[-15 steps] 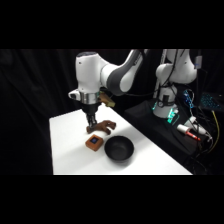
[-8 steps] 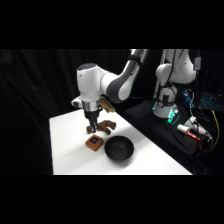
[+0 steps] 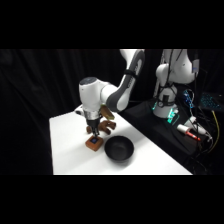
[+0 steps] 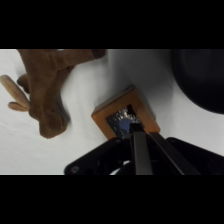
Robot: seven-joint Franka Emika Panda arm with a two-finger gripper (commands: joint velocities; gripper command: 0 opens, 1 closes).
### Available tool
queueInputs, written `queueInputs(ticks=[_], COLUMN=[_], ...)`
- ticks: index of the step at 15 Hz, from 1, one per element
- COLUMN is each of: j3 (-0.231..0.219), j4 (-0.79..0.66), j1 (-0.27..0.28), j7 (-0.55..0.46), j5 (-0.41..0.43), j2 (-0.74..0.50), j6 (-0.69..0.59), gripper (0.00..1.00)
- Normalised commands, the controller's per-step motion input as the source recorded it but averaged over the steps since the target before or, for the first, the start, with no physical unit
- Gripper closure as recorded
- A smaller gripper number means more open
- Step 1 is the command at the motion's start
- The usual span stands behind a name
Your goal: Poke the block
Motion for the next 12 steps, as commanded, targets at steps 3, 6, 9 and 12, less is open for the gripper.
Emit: queueInputs(ticks=[3, 6, 9, 12], j3=[0.005, 0.009, 0.005, -0.006], j4=[0.13, 0.12, 0.09, 0.07], j1=[-0.029, -0.021, -0.017, -0.013], j7=[0.02, 0.01, 0.0, 0.01], j5=[0.116, 0.111, 0.103, 0.094], j2=[0.16, 0.11, 0.06, 0.03], j6=[0.13, 0.11, 0.11, 0.1], gripper=[1.0, 1.0, 1.0, 1.0])
